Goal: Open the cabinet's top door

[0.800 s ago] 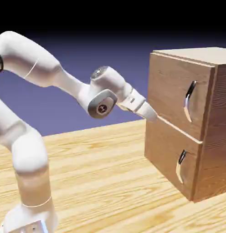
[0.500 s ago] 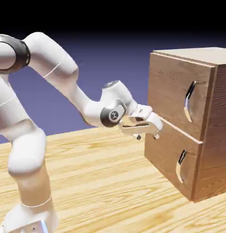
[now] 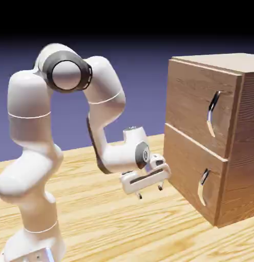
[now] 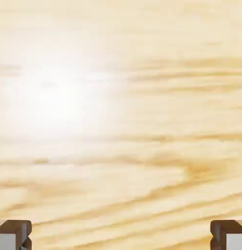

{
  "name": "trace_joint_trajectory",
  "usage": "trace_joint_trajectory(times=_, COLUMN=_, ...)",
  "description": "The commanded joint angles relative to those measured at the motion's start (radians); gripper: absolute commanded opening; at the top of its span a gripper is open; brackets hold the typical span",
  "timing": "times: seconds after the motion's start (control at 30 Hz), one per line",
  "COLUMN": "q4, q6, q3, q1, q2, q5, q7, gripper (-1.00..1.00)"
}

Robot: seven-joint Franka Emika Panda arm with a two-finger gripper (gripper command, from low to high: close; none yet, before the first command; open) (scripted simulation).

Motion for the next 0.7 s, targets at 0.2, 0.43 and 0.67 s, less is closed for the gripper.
trace_joint_trajectory(times=0.2, q4=0.040, q6=-0.045, q3=0.202, q1=-0.211, q2=0.213, q5=-0.304, q7=-0.171, gripper=1.00)
trace_joint_trajectory(times=0.43, q4=0.080, q6=-0.091, q3=0.405, q1=-0.421, q2=0.426, q5=-0.609, q7=-0.343, gripper=1.00)
trace_joint_trajectory(times=0.67, q4=0.120, q6=-0.136, q3=0.607, q1=-0.632, q2=0.639, q5=-0.913, q7=-0.514, gripper=1.00)
